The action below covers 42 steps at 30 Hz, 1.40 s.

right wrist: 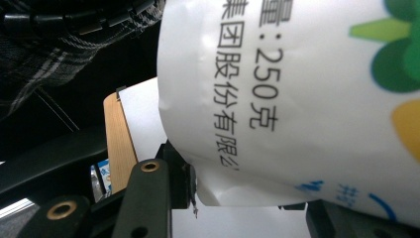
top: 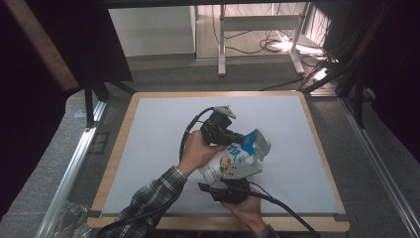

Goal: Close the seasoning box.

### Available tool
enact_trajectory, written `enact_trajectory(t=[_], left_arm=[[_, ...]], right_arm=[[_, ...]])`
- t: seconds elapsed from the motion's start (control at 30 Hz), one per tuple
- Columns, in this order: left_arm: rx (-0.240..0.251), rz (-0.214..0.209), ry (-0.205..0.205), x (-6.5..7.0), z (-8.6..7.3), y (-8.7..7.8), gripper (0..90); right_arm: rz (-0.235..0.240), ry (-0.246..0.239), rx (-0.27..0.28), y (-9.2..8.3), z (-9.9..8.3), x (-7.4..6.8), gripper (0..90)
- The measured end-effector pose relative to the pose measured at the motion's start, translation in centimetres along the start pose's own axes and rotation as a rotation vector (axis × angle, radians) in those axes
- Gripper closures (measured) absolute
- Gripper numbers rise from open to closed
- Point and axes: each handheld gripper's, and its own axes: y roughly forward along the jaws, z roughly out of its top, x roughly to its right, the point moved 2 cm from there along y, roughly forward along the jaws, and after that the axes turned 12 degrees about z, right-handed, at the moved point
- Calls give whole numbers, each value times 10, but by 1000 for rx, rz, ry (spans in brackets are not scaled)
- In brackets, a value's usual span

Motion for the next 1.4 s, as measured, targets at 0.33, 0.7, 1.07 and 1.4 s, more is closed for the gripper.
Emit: enact_trajectory(t=[0.33,0.7,1.07,1.4], left_arm=[[-5,2,0,0,1,0,890],[1,1,-5,0,2,0,890],[3,1,-6,2,4,0,890],[2,2,-9,2,5,-1,890]], right_arm=[[2,-5,1,1,1,-1,584],[3,-6,2,1,1,-1,579],[9,-8,12,1,2,-1,564],[18,-5,19,0,2,-1,566]])
